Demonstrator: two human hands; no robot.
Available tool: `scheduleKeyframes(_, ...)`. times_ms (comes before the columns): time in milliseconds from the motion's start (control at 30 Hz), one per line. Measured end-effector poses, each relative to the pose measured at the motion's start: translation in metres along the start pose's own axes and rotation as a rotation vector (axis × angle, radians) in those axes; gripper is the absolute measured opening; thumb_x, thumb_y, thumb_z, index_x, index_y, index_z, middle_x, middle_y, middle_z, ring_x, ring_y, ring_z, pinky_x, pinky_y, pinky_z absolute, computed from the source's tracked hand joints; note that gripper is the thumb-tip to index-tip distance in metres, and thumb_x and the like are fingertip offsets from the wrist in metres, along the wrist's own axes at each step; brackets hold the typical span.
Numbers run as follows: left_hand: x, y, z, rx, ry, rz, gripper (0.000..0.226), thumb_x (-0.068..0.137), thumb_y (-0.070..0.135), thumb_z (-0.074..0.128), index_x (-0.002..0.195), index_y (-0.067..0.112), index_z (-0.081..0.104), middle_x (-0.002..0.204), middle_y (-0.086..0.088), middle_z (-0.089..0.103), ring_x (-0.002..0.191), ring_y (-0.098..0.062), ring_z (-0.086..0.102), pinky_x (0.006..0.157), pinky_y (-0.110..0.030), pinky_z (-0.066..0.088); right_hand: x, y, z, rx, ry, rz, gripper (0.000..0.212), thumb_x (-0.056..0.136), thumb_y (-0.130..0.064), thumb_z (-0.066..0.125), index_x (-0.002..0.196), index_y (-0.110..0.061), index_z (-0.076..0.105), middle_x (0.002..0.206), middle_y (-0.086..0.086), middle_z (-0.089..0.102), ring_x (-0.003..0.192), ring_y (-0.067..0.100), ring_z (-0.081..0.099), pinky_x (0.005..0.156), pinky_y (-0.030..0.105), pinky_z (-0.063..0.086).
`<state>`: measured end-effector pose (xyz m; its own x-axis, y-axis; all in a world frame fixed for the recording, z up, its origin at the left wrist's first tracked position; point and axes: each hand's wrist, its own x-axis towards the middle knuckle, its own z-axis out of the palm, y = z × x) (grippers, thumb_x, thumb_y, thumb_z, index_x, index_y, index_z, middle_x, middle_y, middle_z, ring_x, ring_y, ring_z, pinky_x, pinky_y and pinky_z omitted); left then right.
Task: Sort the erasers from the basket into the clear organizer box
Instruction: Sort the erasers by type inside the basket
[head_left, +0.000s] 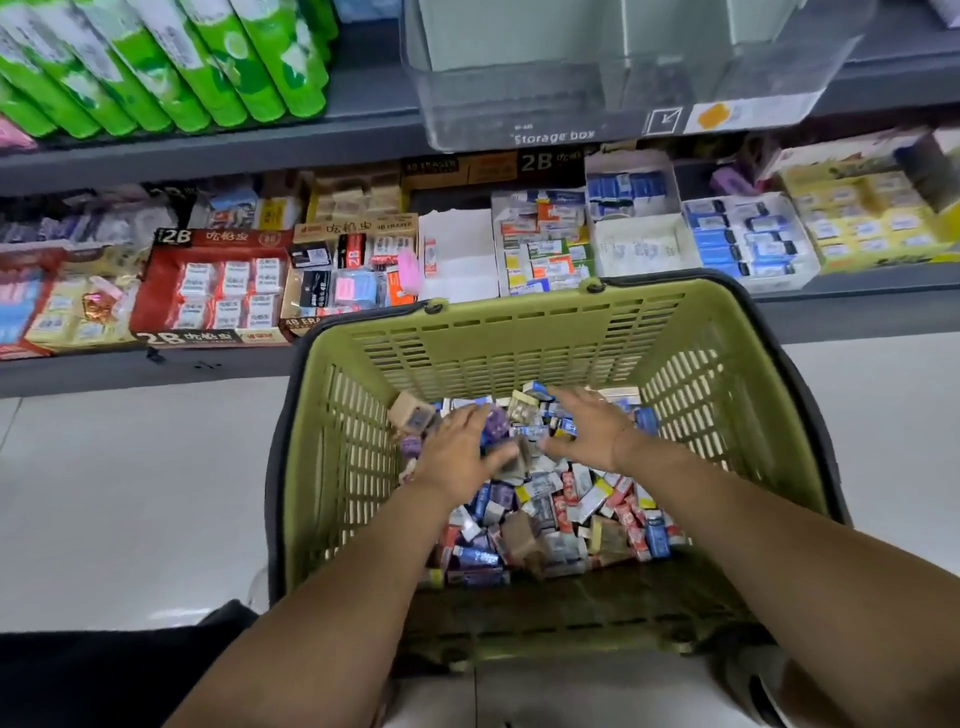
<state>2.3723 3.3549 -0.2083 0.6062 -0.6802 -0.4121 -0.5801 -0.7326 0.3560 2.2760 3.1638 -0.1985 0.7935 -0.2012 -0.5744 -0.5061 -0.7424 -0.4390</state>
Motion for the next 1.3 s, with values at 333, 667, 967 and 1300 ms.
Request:
scheduleKeyframes(333, 0.031, -0.012, 0.022, -0.004, 0.017, -0.086, 0.095, 0.078, 0.083, 0.033, 0.149, 0.021, 0.025, 0.150, 0.001, 0.024, 0.138, -0.022, 0.023, 0.113, -0.043, 0.011, 0.041, 0.015, 0.031, -0.038, 0.003, 0.098, 0.082, 0.082, -0.065, 0.052, 0.148, -0.026, 0.022, 0.153, 0.004, 0.026, 0.140, 0.024, 0.022, 0.111, 0.041, 0.018)
scheduleKeyframes(667, 0.040, -0.015, 0.012, -0.075, -0.075, -0.182, 0.082, 0.074, 0.082, 0.045, 0.129, 0.022, 0.044, 0.130, -0.003, 0.034, 0.126, -0.028, 0.039, 0.107, -0.046, 0.030, 0.043, 0.008, 0.023, 0.287, -0.081, 0.113, 0.093, 0.081, -0.052, 0.066, 0.151, -0.031, 0.008, 0.157, -0.002, 0.020, 0.141, 0.022, 0.026, 0.104, 0.032, 0.029)
scheduleKeyframes(967, 0.034, -0.009, 0.004, -0.111, -0.225, -0.229, 0.111, 0.068, 0.086, 0.046, 0.153, 0.026, 0.009, 0.155, -0.004, 0.013, 0.139, -0.035, 0.031, 0.112, -0.051, 0.026, 0.042, -0.005, 0.021, 0.466, -0.336, 0.148, 0.068, 0.083, -0.038, 0.066, 0.141, -0.040, 0.030, 0.155, 0.001, 0.015, 0.139, 0.028, 0.025, 0.110, 0.045, 0.031)
scheduleKeyframes(1300, 0.040, -0.013, 0.007, -0.115, -0.201, -0.238, 0.097, 0.078, 0.082, 0.036, 0.151, 0.021, 0.024, 0.156, -0.003, 0.023, 0.144, -0.027, 0.021, 0.116, -0.050, 0.016, 0.046, -0.013, 0.033, 0.304, -0.361, 0.088, 0.090, 0.070, -0.065, 0.068, 0.142, -0.045, 0.018, 0.156, 0.002, 0.011, 0.139, 0.027, 0.026, 0.104, 0.039, 0.032)
